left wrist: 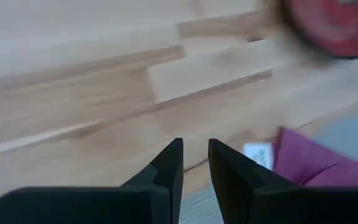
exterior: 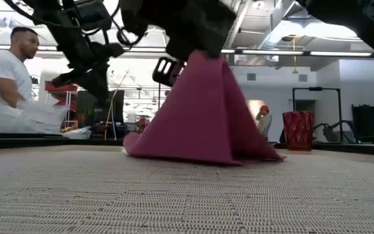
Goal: Set table place
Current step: Fold the violet table napkin on the gray table mat
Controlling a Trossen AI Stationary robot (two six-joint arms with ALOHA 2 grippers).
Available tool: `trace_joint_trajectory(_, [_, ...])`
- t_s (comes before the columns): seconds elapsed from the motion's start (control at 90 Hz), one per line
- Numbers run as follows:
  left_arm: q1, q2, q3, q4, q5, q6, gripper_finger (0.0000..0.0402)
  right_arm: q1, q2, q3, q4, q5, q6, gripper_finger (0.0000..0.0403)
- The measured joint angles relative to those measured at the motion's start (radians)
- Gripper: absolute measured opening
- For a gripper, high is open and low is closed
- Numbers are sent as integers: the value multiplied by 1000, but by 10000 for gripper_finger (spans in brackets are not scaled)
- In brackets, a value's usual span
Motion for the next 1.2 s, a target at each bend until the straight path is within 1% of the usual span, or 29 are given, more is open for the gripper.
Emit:
trace_joint_trajectory(0.1, [-6,0,0,49,4,49,61,9,0,4,13,-2,42,79])
trace_joint_trajectory(0.178, [-6,-1,0,56,4,70,61,15,0,4,44,-4,84,93])
trace_joint_trajectory(0.244, [-6,-1,0,54,16,74,61,31,0,4,48,29,102,106])
trace_joint_trajectory(0.322, [-7,-1,0,60,81,108,60,58,0,4,49,95,135,121])
trace_joint_trajectory(0.378, [-15,-1,0,75,155,158,59,74,0,4,56,152,200,131])
trace_joint_trajectory(0.456, [-47,-3,0,85,256,242,57,80,-1,4,37,194,305,142])
trace_joint_trajectory(0.556, [-112,-3,0,83,280,357,57,77,-26,3,-39,229,408,146])
trace_joint_trajectory(0.611, [-161,-3,0,92,284,444,55,77,-62,3,-101,253,443,143])
trace_joint_trajectory(0.667, [-219,-3,1,107,315,551,50,83,-118,1,-95,277,500,138])
trace_joint_trajectory(0.744, [-310,3,26,95,376,714,40,102,-234,-5,-94,314,596,129])
trace_joint_trajectory(0.8, [-370,25,61,110,386,784,32,109,-315,-2,-99,345,663,123])
trace_joint_trajectory(0.833, [-398,43,84,109,371,804,28,113,-371,-2,-97,372,705,120])
trace_joint_trajectory(0.9, [-432,114,151,88,316,837,21,120,-473,-3,-92,417,804,117])
trace_joint_trajectory(0.967, [-449,227,256,21,306,892,14,129,-574,-3,-78,500,913,116])
trace_joint_trajectory(1.022, [-452,352,361,-116,303,940,9,139,-654,-3,-96,597,996,116])
trace_joint_trajectory(1.089, [-456,520,509,-292,300,1059,4,167,-737,-2,-98,722,1063,115])
trace_joint_trajectory(1.156, [-460,670,653,-474,298,1171,1,210,-795,-2,-97,836,1116,115])
trace_joint_trajectory(1.2, [-461,759,745,-566,298,1229,1,239,-825,-2,-97,891,1148,115])
